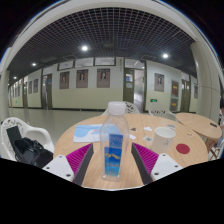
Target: Pour water
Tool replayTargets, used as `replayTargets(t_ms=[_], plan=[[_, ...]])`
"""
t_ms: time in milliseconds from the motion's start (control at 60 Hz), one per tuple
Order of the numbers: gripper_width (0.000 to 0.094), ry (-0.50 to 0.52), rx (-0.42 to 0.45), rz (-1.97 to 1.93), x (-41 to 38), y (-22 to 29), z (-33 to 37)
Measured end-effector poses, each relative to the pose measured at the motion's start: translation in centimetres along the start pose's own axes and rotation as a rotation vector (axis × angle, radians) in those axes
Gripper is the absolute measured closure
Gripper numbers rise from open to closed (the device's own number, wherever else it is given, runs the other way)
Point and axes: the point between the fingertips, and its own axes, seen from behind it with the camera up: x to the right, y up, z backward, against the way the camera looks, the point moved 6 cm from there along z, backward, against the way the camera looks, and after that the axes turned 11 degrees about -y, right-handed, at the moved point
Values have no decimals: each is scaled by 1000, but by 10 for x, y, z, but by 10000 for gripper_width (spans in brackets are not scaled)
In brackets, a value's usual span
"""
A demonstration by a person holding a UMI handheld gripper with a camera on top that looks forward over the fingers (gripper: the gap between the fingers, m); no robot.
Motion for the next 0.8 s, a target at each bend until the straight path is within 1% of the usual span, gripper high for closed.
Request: replayTargets(t_ms=[133, 200, 283, 317, 350, 433, 517, 533, 550, 600, 617, 633, 650, 717, 750, 767, 800], plan=[[154, -22, 21, 2, -14, 6, -37], [436, -41, 34, -5, -23, 5, -49], [463, -37, 50, -31, -26, 7, -48], [489, -37, 61, -47, -23, 6, -49], [503, -39, 65, -71, -48, 6, -39], [592, -46, 76, -111, -50, 9, -40], [611, -34, 59, -206, -69, 13, -30], [611, -37, 43, -237, -83, 24, -13], [611, -24, 35, -271, -72, 14, -35], [611, -4, 12, -393, -93, 30, -25], [613, 16, 17, -444, -89, 34, -54], [614, 34, 14, -496, -91, 39, -56], [613, 46, 3, -552, -101, 44, -32], [612, 116, -23, -782, -109, 60, -39], [612, 157, -35, -908, -108, 58, -34], [612, 177, -38, -972, -115, 53, -44], [615, 212, -57, -1098, -120, 58, -44]])
